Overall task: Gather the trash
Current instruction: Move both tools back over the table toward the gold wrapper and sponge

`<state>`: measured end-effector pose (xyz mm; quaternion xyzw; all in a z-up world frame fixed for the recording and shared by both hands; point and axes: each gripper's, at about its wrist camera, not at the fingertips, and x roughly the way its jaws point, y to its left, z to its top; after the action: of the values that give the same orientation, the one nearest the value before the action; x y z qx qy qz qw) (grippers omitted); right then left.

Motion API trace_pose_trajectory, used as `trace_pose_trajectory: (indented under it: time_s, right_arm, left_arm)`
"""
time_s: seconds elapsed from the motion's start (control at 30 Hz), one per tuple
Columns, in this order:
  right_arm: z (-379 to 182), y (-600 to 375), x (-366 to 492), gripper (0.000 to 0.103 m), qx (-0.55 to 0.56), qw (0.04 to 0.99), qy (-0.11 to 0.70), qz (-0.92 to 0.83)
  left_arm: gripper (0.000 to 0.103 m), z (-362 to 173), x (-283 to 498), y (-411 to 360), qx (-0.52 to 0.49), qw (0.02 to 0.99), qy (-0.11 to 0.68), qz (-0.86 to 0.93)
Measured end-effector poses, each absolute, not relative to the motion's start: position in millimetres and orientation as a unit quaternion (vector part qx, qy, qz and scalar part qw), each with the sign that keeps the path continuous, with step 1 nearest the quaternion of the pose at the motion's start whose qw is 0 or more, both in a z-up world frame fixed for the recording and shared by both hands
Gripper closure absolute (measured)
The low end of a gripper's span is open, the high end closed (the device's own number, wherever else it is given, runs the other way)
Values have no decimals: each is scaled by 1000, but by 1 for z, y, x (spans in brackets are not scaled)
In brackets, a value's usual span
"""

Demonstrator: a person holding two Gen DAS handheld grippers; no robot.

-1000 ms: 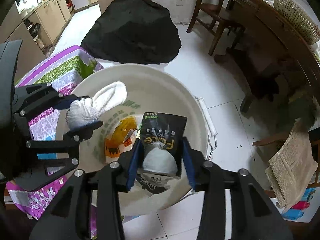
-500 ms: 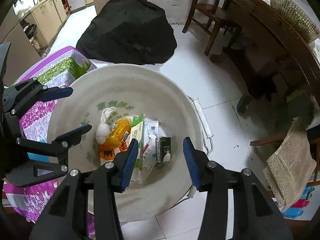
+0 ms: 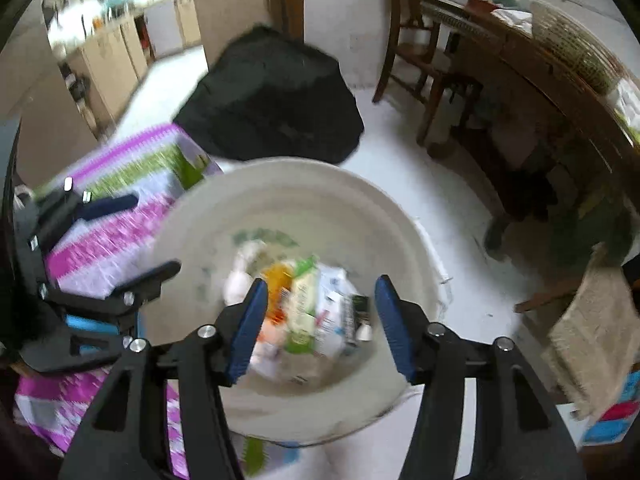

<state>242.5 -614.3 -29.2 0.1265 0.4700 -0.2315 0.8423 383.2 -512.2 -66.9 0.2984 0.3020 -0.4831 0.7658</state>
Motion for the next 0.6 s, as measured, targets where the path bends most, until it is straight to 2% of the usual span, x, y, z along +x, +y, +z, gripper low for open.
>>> trace_pose_trajectory:
  time_s: [0.33,0.6]
  right_arm:
    - [-36,-509,221,49,68,915,324,-230]
    - [-80,-424,249,49,75,932,328,-133]
  left_arm:
    - [27,-81,394,-351,224,855,293,-364]
    - [27,-89,399,-214,147,885,320,-305]
